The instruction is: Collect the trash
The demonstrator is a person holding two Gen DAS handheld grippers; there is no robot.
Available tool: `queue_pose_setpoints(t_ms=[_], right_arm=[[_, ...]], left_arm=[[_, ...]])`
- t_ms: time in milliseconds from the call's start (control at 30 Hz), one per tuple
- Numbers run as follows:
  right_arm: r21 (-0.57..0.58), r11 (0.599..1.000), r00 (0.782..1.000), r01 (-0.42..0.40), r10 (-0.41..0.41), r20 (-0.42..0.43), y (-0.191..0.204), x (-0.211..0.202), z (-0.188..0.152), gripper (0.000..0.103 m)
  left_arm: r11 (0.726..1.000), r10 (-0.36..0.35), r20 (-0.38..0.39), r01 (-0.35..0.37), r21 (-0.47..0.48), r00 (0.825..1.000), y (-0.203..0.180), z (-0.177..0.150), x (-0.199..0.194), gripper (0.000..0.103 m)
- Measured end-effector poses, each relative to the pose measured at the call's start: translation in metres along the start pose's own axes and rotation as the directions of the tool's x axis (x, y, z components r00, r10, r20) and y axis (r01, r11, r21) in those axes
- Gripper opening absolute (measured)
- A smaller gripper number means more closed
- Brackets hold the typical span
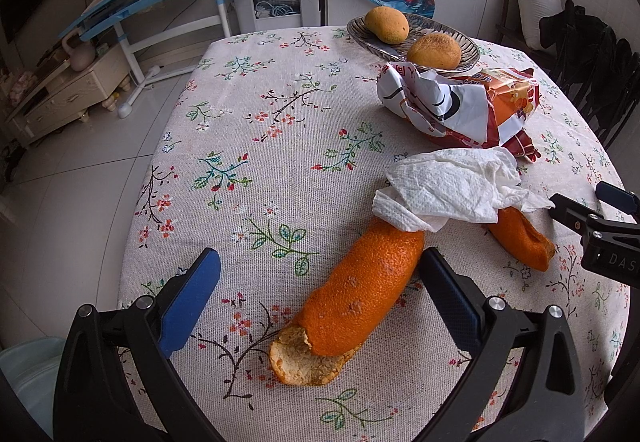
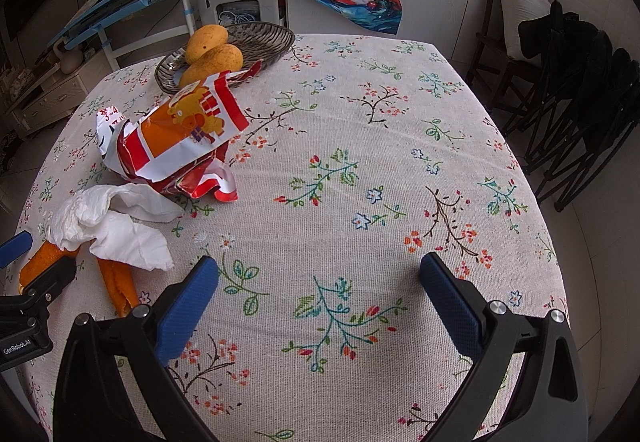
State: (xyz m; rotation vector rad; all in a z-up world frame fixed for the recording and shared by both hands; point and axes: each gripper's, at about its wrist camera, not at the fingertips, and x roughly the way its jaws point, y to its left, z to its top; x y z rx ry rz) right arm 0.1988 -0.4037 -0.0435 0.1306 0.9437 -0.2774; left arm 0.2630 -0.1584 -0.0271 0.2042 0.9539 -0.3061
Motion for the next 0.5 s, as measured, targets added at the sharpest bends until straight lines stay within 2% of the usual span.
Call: queue_pose_setpoints(t_ms=[500], right_arm=[[-0.001,1.0,1.0,0.0,0.0,0.001,0.0005,0.0005,0.0005,0.096]], left_arm=[[1.0,0.0,0.0,0.0,0.0,1.0,-0.0004,0.0,0.0,0.096]])
